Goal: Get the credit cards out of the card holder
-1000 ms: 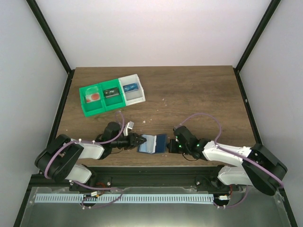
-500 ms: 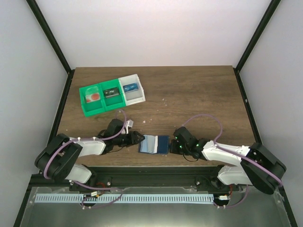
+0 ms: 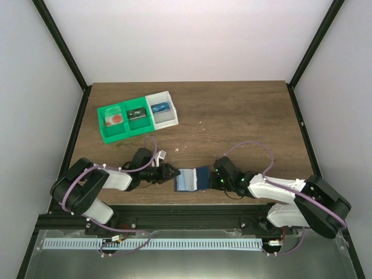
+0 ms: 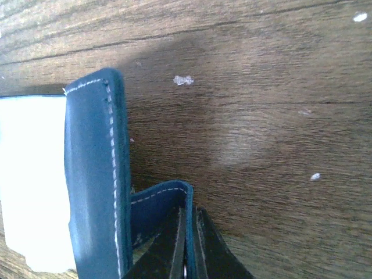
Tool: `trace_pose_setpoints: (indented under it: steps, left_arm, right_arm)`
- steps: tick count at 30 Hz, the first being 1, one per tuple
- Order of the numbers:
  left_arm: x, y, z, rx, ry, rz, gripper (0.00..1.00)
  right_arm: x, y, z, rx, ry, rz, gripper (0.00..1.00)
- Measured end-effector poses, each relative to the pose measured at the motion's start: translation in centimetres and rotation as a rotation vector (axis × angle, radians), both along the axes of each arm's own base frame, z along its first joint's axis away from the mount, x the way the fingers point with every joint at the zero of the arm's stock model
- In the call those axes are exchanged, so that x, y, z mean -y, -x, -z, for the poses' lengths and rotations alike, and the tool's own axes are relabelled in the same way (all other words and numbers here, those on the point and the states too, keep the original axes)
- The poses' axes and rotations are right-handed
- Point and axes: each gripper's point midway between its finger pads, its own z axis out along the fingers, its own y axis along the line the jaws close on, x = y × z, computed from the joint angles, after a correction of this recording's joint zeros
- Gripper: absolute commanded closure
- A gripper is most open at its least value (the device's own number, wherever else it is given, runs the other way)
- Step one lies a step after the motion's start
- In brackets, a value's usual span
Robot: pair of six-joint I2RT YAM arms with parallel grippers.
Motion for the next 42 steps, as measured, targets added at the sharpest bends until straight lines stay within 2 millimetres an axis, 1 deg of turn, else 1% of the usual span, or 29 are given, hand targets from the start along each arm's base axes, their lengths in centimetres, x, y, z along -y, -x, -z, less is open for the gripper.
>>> trace_pose_setpoints:
  steps: [5,12,14,18,20,22,23,26,28,30,32,34,36,39,42]
  left_arm:
    - [0.3,0.9,-1.0,-0.021,0.074,0.012,0.59]
    - [1.0,1.4,-2.8,-0.013,0.179,0.032,0.61]
    - [1.2,1.3,-3.1,-0.013,0.198,0.038,0.65]
    - [1.5,1.4,-3.0,-0.027,0.215,0.046,0.77]
    - [1.5,1.4,-2.9,-0.023,0.214,0.048,0.86]
    - [1.5,1.4,-2.8,-0.027,0.207,0.049,0.97]
    - [1.4,1.5,-2.6,-0.030,0.201,0.049,1.00]
    - [1.1,1.6,-2.4,-0.024,0.173,0.050,1.00]
    - [0.9,1.7,-2.5,-0.014,0.158,0.049,1.00]
    - [0.8,1.7,-2.8,0.000,0.146,0.048,1.00]
    - [0.6,1.6,-3.0,0.012,0.133,0.044,1.00]
    - [0.5,1.6,-3.2,0.020,0.121,0.041,1.00]
    - [0.3,1.6,-3.1,0.022,0.105,0.038,1.00]
    - [0.0,1.5,-2.9,0.021,0.069,0.033,1.00]
    - [-0.1,1.4,-2.9,0.027,0.051,0.030,1.00]
  right_arm:
    - [-0.1,0.1,0.1,0.011,-0.028,0.004,0.99]
    - [-0.2,0.1,0.1,0.016,-0.042,0.000,1.00]
    - [-0.3,0.1,0.1,0.016,-0.043,-0.001,1.00]
    - [-0.4,0.2,0.1,0.011,-0.051,-0.002,1.00]
    - [-0.4,0.3,0.1,0.009,-0.058,-0.003,0.98]
    - [-0.4,0.3,0.1,0.008,-0.061,-0.005,0.92]
    - [-0.4,0.4,0.1,0.006,-0.063,-0.007,0.89]
    - [-0.5,0.7,-0.1,-0.002,-0.073,-0.018,0.79]
    - [-0.6,0.9,-0.4,-0.008,-0.084,-0.023,0.68]
    - [-0.6,1.2,-0.6,-0.015,-0.090,-0.031,0.59]
    - [-0.5,1.5,-0.9,-0.021,-0.094,-0.034,0.54]
    - [-0.5,1.6,-1.5,-0.022,-0.098,-0.038,0.50]
    - [-0.7,1.5,-2.5,-0.012,-0.110,-0.044,0.47]
    - [-1.3,1.2,-4.7,0.014,-0.149,-0.054,0.41]
    - [-2.3,0.8,-7.8,0.055,-0.216,-0.072,0.36]
